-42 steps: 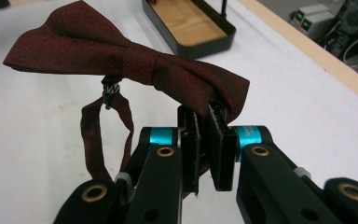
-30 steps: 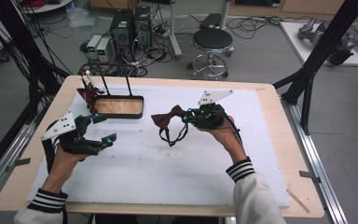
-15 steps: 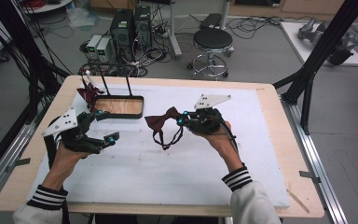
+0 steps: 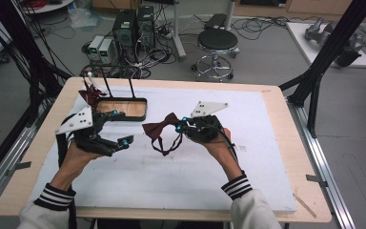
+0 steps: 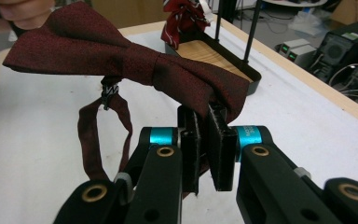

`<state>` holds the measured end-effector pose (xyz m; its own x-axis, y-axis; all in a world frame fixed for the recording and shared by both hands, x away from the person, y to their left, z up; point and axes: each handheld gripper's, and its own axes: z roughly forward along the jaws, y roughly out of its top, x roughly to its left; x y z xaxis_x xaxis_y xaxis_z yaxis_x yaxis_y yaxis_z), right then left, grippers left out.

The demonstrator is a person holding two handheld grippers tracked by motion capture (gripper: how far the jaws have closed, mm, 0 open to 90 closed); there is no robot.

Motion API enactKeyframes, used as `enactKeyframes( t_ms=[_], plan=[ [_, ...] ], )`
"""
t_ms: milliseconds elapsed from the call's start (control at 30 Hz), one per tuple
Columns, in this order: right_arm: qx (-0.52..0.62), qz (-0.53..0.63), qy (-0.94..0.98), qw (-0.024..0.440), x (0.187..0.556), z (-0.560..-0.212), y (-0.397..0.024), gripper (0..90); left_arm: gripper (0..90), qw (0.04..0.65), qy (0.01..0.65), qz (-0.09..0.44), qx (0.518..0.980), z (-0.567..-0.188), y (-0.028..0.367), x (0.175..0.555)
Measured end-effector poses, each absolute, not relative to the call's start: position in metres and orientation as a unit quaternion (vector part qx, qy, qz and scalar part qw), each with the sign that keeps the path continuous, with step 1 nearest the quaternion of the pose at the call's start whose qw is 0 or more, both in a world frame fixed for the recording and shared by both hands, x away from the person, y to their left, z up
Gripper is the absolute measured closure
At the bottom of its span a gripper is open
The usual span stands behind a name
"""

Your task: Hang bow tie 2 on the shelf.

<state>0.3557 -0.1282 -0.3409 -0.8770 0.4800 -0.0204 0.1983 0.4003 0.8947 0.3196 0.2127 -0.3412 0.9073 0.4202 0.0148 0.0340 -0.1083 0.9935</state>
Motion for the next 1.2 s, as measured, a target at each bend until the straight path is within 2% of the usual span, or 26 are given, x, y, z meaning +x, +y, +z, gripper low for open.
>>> enactKeyframes(
  t_ms=[467, 800, 967, 1200],
  plan=[
    [0.206, 0.506, 0.825, 0.147, 0.351, -0.343, -0.12, 84.6, 11.5, 0.636, 0.134, 0.129, 0.749, -0.334, 0.177, 0.324],
    [0.205, 0.507, 0.824, 0.15, 0.348, -0.342, -0.116, 84.6, 10.6, 0.612, 0.138, 0.14, 0.766, -0.339, 0.164, 0.327],
    [0.204, 0.51, 0.821, 0.154, 0.348, -0.341, -0.115, 84.5, 16.4, 0.606, 0.134, 0.149, 0.77, -0.34, 0.161, 0.327],
    [0.201, 0.514, 0.819, 0.157, 0.346, -0.342, -0.113, 84.5, 32.4, 0.598, 0.133, 0.149, 0.776, -0.341, 0.16, 0.326]
  ],
)
